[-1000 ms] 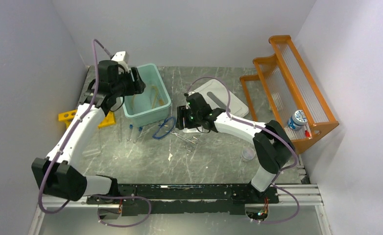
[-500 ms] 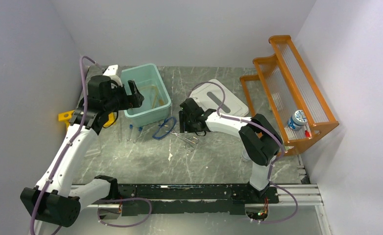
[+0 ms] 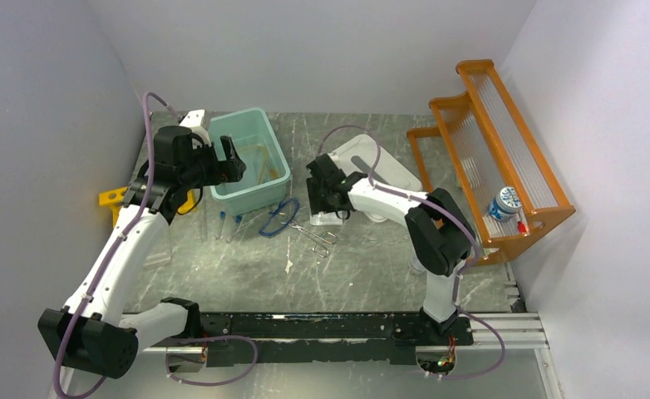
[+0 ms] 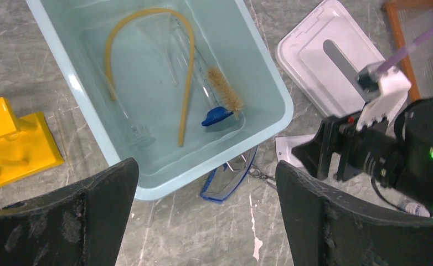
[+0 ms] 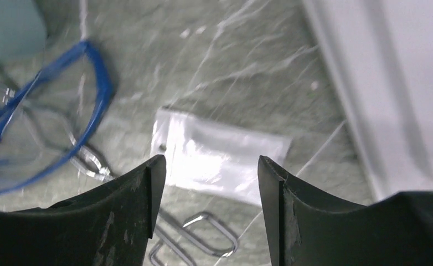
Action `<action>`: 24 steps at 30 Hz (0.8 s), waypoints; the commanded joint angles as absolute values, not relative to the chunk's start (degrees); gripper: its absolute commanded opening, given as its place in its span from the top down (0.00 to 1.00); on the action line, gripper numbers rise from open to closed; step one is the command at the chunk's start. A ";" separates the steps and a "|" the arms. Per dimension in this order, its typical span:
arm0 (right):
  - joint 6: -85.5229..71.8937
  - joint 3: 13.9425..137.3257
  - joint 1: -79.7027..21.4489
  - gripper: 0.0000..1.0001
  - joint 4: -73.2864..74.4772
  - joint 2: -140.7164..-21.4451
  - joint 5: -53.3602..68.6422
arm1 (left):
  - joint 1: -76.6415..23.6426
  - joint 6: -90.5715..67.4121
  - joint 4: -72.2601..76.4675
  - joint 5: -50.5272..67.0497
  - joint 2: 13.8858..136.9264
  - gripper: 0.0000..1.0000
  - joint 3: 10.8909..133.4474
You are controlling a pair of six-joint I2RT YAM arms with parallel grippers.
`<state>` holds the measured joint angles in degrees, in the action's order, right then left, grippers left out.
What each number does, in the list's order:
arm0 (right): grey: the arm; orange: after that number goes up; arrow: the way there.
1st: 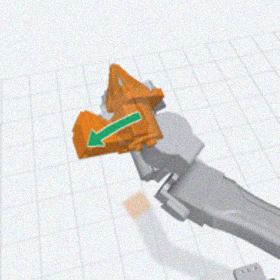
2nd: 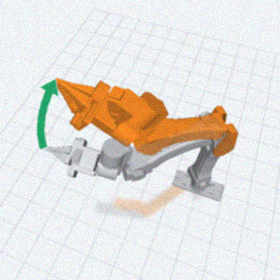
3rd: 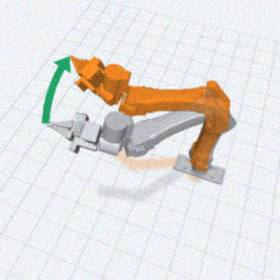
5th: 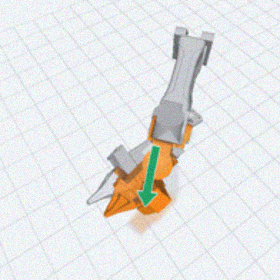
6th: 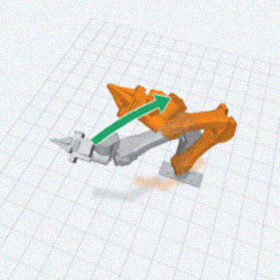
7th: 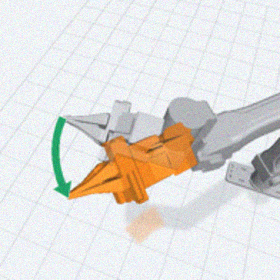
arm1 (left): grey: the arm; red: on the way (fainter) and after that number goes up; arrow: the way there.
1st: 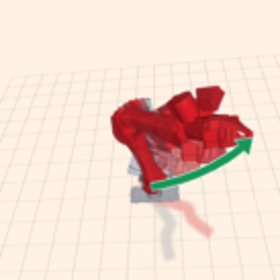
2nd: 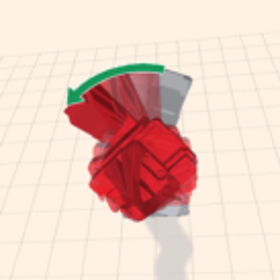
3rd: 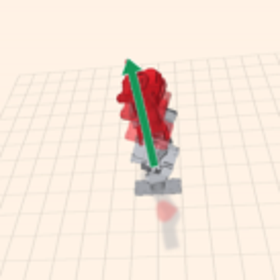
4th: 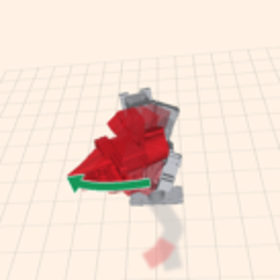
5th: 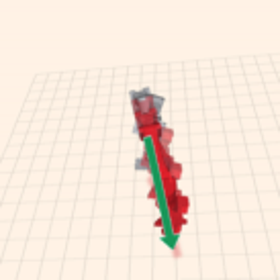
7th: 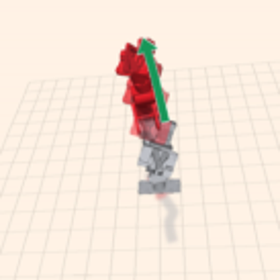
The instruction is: Organize the chemistry lab equipment
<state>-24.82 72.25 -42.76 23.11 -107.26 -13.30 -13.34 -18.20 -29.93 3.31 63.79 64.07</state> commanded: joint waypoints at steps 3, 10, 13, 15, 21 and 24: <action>-26.92 74.90 -35.79 0.35 26.76 -110.89 -8.28 | -13.71 -17.85 -27.18 6.06 64.13 0.06 66.68; -25.86 74.88 -35.60 0.37 26.87 -112.56 -4.30 | -13.71 -19.13 -26.15 7.27 64.98 0.08 67.19; -25.83 75.34 -35.62 0.42 27.95 -114.02 -3.68 | -13.71 -19.66 -25.70 8.12 65.37 0.09 67.63; -26.03 75.35 -35.59 0.48 28.77 -115.07 -3.20 | -13.71 -20.04 -25.66 8.01 65.66 0.10 68.03; -28.07 71.33 -34.22 0.82 23.68 -114.49 -0.42 | -13.71 -20.48 -25.85 6.41 66.13 0.12 69.46; -28.46 70.07 -33.67 1.00 21.01 -113.06 -0.26 | -13.71 -20.78 -25.48 7.57 66.54 0.13 70.03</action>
